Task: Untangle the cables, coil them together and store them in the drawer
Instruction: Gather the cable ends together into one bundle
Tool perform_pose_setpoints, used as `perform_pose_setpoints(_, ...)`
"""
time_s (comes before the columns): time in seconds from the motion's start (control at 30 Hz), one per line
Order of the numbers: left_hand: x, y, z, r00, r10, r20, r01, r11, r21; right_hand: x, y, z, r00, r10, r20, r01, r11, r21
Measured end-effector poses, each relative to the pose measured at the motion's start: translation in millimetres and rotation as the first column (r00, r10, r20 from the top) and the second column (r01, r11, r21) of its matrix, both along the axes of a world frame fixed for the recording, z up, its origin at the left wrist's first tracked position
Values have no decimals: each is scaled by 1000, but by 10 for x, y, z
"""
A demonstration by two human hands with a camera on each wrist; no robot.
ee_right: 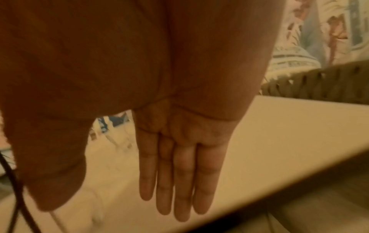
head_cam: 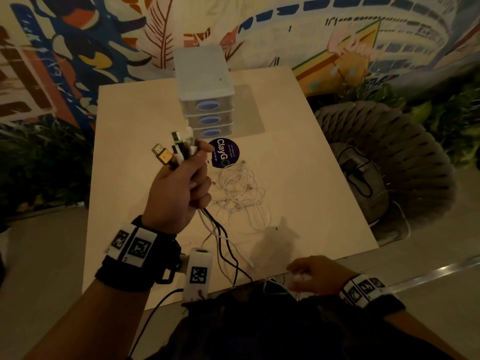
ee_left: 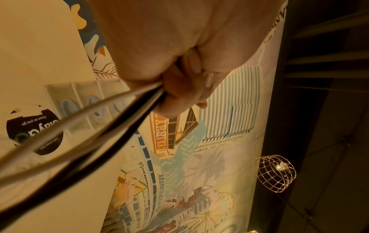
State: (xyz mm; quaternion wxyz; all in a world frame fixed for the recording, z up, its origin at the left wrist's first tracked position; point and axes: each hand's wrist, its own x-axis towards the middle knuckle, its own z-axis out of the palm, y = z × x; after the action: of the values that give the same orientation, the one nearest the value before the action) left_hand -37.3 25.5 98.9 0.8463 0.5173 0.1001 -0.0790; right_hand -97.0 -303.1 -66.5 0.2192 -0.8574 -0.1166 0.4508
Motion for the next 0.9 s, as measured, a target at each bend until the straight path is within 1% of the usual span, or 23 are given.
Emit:
perform_pose_setpoints(0.03,-16,-22,-6,1000,-8,3,8,1000,-8,68,75,138,999,4,35,-5,1000,24)
perform_pose_setpoints(0.1,-40,-69,-10,999,-38,23,39,999,-30,236,258,473,990,-75,123,55,986,159)
perform_pose_setpoints(0.17,-61,-123,-10,995,-88,56,90,995,-46,386,507,839,975,-166,146,106,931,348)
perform_pose_setpoints(0.2,-68,-156,-11,991,-110,74,114,993,-45,463,655,1010,971,-172,164,84,895,438)
perform_pose_setpoints(0.27,-82,-224,0,982,-144,118,148,989,-23,598,991,1305,981,-133,145,32,836,548)
perform_pose_setpoints(0.33,-93,-273,34,971,-165,174,165,986,17,703,1304,1428,996,-89,25,58,810,583)
perform_pose_setpoints(0.4,-94,-271,76,965,-165,203,154,985,73,741,1537,1411,999,-17,-51,42,832,553)
perform_pose_setpoints(0.47,-90,-213,119,964,-143,222,119,986,116,731,1611,1305,999,20,-43,6,850,527)
perform_pose_setpoints(0.57,-80,-61,187,967,-62,246,36,993,108,672,1454,1065,999,-36,-26,43,896,441)
perform_pose_setpoints(0.63,-80,19,204,970,-5,244,-22,994,108,596,1289,869,999,-19,-30,29,916,400)
perform_pose_setpoints(0.7,-93,35,191,973,34,229,-63,991,122,527,1155,714,1000,2,-24,8,916,401)
perform_pose_setpoints(0.77,-109,10,172,974,59,220,-90,987,134,502,1060,605,1000,-17,-2,16,903,430)
perform_pose_setpoints(0.9,-86,-41,167,963,101,248,-144,976,162,534,899,452,997,-24,70,-11,885,465)
